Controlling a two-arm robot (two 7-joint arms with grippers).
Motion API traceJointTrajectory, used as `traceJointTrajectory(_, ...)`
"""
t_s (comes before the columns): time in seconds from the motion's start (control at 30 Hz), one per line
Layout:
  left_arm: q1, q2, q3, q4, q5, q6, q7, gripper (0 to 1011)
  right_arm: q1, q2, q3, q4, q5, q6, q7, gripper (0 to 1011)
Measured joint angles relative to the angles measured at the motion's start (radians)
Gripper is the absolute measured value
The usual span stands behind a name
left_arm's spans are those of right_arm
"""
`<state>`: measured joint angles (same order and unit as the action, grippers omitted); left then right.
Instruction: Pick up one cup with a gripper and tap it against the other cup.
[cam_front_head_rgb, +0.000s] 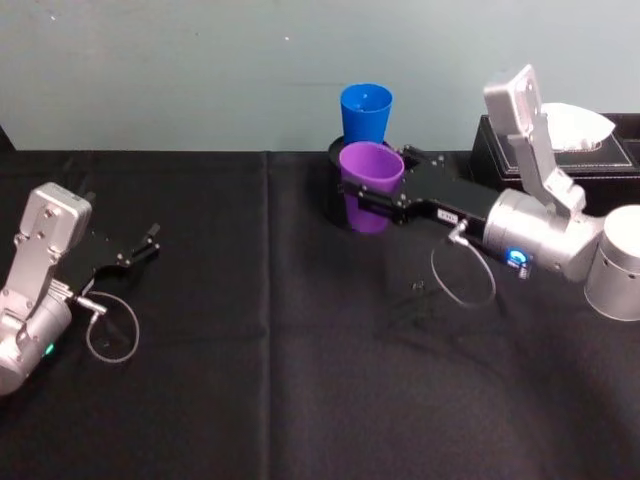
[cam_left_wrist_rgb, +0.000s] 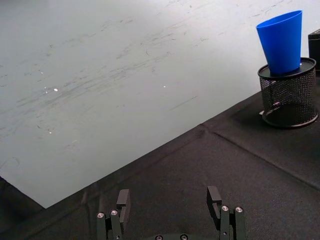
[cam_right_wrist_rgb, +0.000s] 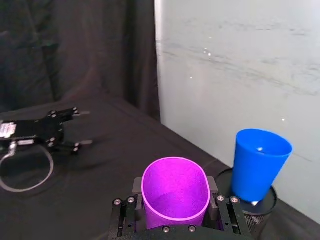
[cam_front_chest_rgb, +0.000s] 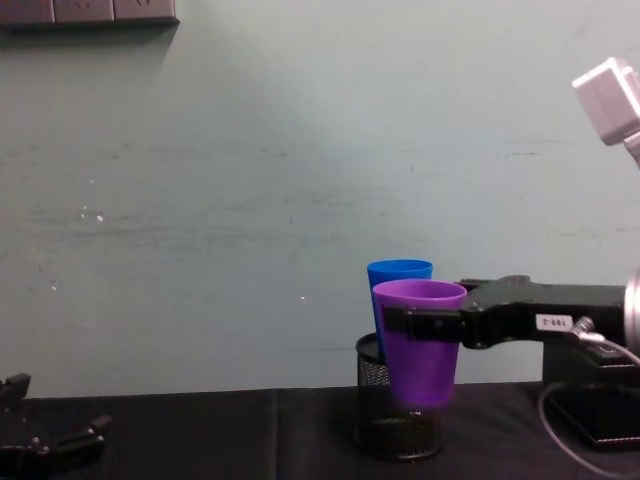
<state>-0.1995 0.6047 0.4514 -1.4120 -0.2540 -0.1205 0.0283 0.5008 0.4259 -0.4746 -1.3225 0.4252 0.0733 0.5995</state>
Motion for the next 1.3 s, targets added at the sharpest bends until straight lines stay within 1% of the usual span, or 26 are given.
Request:
traceJointTrajectory(0.13,0.0,0.0,0.0,0.0,0.0,0.0,0.0,1005,-0.036,0.02,-0.001,-0.042,0.001,-0.005,-0.009,728)
traceJointTrajectory(0.23,0.0,0.0,0.0,0.0,0.0,0.0,0.0,1005,-0.076,0.04,-0.002,-0.077,0.003,-0.017,-0.018,726)
traceJointTrajectory(0.33,0.0,0.0,0.0,0.0,0.0,0.0,0.0,1005,-0.104,0.049,-0.006,-0.091,0.001,-0.031,-0.024,728)
traceJointTrajectory(0.37,0.0,0.0,0.0,0.0,0.0,0.0,0.0,1005,-0.104,0.049,-0.006,-0.091,0.001,-0.031,-0.024,728)
traceJointTrajectory(0.43,0.0,0.0,0.0,0.0,0.0,0.0,0.0,1005,-0.122,0.054,-0.011,-0.094,-0.006,-0.048,-0.026,726)
traceJointTrajectory(0.53,0.0,0.0,0.0,0.0,0.0,0.0,0.0,1005,-0.142,0.054,-0.022,-0.077,-0.019,-0.091,-0.017,726)
traceJointTrajectory(0.77,0.0,0.0,0.0,0.0,0.0,0.0,0.0,1005,-0.153,0.041,-0.037,-0.02,-0.044,-0.155,0.006,728)
traceJointTrajectory(0.8,0.0,0.0,0.0,0.0,0.0,0.0,0.0,1005,-0.153,0.041,-0.037,-0.02,-0.044,-0.155,0.006,726)
traceJointTrajectory(0.83,0.0,0.0,0.0,0.0,0.0,0.0,0.0,1005,-0.155,0.037,-0.04,-0.003,-0.054,-0.17,0.01,728)
traceJointTrajectory(1.13,0.0,0.0,0.0,0.0,0.0,0.0,0.0,1005,-0.157,0.021,-0.041,0.038,-0.073,-0.2,0.02,728)
traceJointTrajectory(1.3,0.0,0.0,0.0,0.0,0.0,0.0,0.0,1005,-0.158,0.013,-0.039,0.053,-0.08,-0.205,0.022,728)
